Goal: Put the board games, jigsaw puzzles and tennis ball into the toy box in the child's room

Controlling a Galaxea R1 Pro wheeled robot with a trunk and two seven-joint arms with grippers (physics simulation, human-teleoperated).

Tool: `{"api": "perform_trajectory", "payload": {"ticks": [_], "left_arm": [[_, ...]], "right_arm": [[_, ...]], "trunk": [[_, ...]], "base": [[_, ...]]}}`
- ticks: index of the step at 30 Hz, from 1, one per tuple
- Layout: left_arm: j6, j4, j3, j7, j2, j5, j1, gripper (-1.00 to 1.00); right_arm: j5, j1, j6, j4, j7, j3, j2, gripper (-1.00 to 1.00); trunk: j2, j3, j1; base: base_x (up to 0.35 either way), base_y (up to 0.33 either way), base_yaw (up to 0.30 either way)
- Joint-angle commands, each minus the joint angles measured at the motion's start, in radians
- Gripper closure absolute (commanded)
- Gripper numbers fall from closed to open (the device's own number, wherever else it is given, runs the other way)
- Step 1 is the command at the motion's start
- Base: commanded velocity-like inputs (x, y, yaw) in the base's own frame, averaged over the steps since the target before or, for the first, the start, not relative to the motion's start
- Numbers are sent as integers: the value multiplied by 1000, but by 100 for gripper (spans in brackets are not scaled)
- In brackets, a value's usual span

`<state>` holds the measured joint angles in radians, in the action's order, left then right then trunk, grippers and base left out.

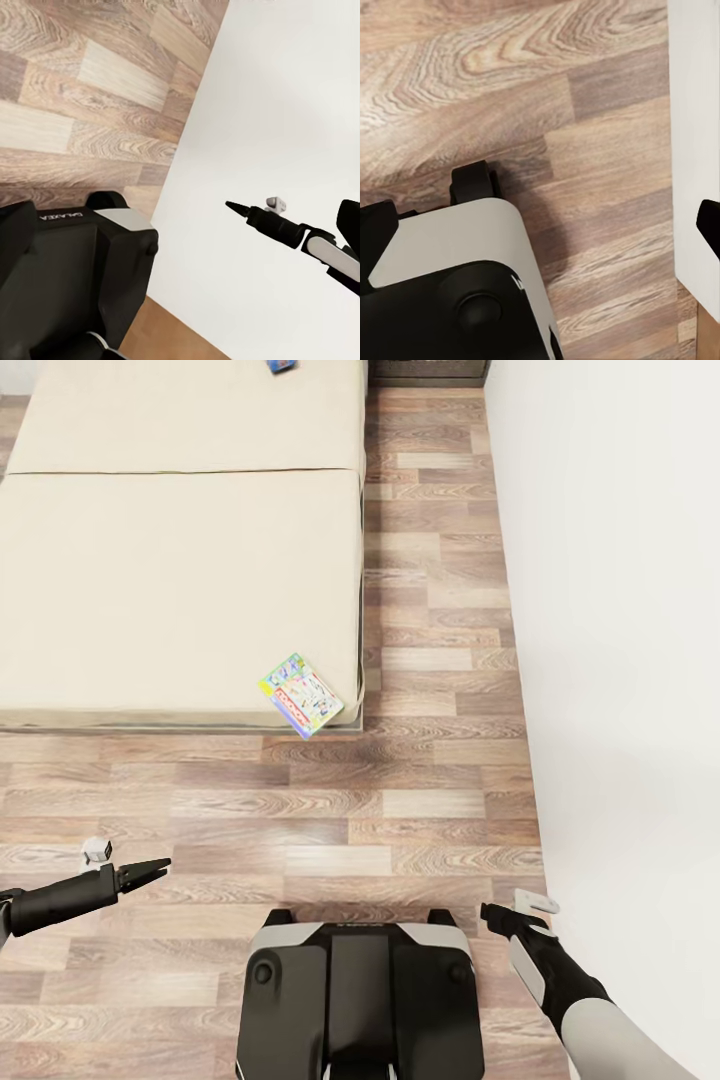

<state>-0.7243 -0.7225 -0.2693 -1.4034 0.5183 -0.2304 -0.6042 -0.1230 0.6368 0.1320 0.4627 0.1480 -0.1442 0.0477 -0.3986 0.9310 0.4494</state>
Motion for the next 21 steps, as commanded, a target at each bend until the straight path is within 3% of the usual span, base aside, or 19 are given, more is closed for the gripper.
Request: {"api": "perform_trajectory", "payload": {"ticks": [1, 21], "left_arm": [[-10, 0, 0, -2, 0, -1, 0, -100], [-10, 0, -2, 1, 0, -1, 0, -100]], "right_arm": [[-10, 0, 5, 2, 4, 2, 1, -100], [-12, 0, 5, 2, 4, 2, 8, -100]], "trunk": [[-1, -1, 1], [-1, -34, 1]], "base": [[0, 0, 0], [0, 0, 0]]}}
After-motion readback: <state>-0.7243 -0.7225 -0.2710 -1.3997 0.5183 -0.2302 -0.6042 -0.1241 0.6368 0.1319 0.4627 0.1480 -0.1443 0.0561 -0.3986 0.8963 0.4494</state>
